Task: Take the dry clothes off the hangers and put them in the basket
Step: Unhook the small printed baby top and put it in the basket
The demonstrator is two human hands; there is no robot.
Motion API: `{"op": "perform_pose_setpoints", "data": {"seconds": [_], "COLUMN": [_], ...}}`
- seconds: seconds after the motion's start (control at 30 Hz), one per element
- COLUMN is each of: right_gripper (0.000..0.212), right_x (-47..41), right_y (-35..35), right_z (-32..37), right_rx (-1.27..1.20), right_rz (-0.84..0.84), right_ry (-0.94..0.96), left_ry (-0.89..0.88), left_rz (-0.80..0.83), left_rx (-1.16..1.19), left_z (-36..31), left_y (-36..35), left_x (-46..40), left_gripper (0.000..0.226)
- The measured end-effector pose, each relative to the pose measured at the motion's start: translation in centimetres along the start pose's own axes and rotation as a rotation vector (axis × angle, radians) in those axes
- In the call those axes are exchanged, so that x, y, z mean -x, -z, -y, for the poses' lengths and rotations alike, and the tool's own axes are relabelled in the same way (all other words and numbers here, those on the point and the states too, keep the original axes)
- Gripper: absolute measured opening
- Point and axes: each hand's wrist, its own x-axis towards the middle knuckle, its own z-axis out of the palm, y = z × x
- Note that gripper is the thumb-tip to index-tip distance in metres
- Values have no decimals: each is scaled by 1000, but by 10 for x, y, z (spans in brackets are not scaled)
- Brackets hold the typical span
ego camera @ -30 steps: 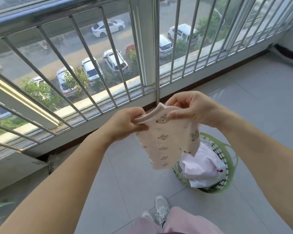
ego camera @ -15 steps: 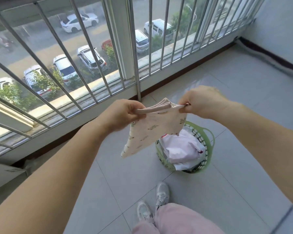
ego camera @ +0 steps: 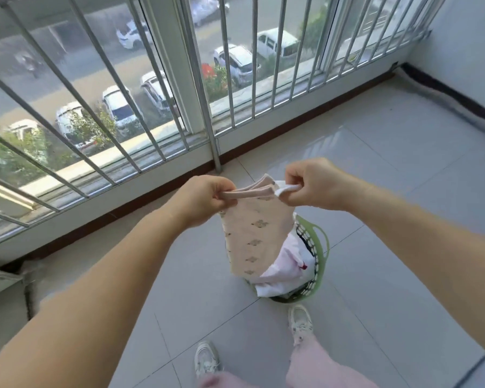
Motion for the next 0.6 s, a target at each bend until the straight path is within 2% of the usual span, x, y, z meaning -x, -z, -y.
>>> {"op": "perform_pose_setpoints", "data": {"seconds": [0.13, 0.23, 0.4, 0.5, 0.6], "right_gripper": [19, 27, 21, 22, 23], "right_x": [-19, -33, -59, -73, -81], "right_y": [12, 19, 30, 34, 22], "right_z": [-49, -82, -118, -132, -151], "right_rx": [-91, -36, 133, 132, 129], "right_rz": [94, 167, 87, 26, 23], "right_ry": [71, 87, 109, 129, 143], "left_ry": [82, 138, 164, 147, 145], "left_rz": [-10, -47, -171, -259, -260], "left_rx": [-22, -9, -40, -29, -36], "left_z": [-18, -29, -42, -42, -34], "left_y": [-30, -56, -87, -95, -115], "left_x": [-34, -61, -102, -120, -126], "left_gripper": [11, 12, 13, 15, 16]}}
